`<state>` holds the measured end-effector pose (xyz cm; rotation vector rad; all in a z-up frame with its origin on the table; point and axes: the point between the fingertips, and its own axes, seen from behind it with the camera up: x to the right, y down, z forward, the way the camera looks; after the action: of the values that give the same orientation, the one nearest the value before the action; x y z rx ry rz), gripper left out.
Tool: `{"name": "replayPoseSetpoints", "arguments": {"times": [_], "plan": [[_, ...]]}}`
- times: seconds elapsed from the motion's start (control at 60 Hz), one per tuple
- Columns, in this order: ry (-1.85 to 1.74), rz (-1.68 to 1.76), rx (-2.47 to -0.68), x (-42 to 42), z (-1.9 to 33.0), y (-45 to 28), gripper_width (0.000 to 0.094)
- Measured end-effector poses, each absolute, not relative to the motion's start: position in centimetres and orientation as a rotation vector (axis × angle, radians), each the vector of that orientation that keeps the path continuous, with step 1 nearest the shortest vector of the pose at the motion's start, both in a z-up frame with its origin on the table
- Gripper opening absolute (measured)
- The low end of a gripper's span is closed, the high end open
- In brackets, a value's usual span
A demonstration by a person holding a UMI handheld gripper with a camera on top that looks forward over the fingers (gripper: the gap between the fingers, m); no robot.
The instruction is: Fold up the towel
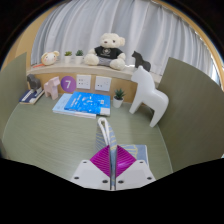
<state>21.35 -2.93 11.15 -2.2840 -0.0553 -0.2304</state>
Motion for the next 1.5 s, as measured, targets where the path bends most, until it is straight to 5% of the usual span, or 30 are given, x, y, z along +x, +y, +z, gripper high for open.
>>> {"name": "replayPoseSetpoints", "arguments": {"times": [0.2, 0.383, 0.45, 0.683, 0.967, 1.5], "plan": [[-0.053, -0.193, -2.32, 30.3, 7.9, -3.2, 0.0077], [-0.054, -0.257, -2.41, 35.7, 3.4, -4.2, 0.0449], [-0.053, -0.262, -2.4, 35.9, 4.1, -4.6, 0.0585], [-0.053, -0.202, -2.277, 33.1, 12.5, -5.5, 0.0829], [-0.017, -0.098, -2.136, 27.6, 22.2, -10.6, 0.0833], [-0.037, -0.049, -2.157, 18.1, 21.8, -24.6, 0.0833]]}}
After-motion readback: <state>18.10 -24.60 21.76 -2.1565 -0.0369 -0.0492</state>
